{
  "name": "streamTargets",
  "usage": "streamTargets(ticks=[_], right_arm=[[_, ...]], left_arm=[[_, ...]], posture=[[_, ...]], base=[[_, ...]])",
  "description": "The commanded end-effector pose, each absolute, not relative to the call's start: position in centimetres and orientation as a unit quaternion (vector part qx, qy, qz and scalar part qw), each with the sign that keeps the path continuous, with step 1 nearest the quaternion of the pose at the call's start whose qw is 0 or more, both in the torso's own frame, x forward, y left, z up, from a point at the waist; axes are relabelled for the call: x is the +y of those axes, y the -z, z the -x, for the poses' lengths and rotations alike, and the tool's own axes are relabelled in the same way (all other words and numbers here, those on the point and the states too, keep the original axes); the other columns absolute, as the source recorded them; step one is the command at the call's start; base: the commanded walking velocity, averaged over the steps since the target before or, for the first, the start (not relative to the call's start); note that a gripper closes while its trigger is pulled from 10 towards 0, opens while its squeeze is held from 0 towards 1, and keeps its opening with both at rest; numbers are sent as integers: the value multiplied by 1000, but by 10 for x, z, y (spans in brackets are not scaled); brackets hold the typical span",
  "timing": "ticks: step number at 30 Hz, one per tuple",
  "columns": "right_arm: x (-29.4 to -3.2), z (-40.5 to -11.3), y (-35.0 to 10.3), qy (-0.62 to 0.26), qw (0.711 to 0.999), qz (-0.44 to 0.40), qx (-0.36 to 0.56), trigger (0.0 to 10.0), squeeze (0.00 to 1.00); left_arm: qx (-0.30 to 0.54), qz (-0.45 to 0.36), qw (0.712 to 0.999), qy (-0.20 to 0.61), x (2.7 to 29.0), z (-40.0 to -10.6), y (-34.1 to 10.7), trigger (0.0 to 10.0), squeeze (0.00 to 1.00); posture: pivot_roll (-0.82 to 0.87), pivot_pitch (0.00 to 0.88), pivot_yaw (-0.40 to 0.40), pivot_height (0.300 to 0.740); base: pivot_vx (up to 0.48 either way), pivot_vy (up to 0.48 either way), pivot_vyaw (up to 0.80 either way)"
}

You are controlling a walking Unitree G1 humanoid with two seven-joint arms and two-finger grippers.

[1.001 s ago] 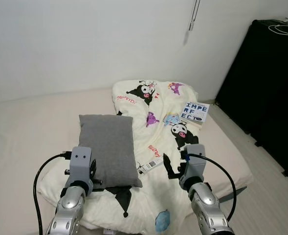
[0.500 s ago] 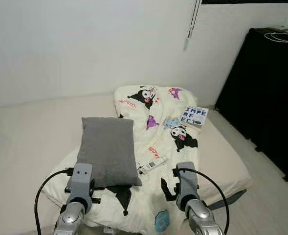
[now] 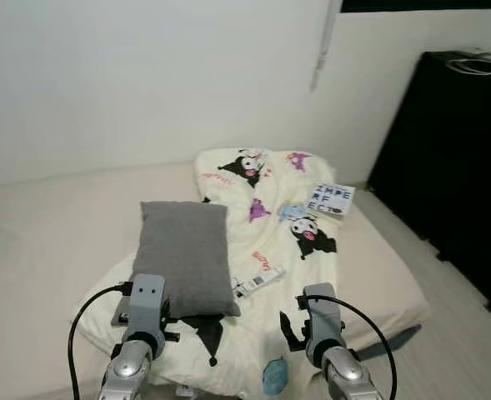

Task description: Clean up the room

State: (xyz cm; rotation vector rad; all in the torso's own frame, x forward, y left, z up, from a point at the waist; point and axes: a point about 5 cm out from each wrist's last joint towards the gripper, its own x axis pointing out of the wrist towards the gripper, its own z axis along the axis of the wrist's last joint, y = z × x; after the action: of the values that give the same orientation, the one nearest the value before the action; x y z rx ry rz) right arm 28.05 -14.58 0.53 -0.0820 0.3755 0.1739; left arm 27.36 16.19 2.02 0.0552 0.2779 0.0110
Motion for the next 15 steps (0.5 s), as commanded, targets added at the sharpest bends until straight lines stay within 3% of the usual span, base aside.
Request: streamTargets(ticks=[1,15], right_arm=[[-142,-279,-4,-93,977,43,186,10000,0],[-141,-281,-7,-98,979,43,176,10000,0]], left_arm=[[145,-28,989,-9,164,-271,-18,10000,0],[137,-29,990,-7,165,-271,-20,10000,0]], posture=[[32,95,-52,740],[31,99,-54,740]], base=[[0,0,800],[0,0,800]])
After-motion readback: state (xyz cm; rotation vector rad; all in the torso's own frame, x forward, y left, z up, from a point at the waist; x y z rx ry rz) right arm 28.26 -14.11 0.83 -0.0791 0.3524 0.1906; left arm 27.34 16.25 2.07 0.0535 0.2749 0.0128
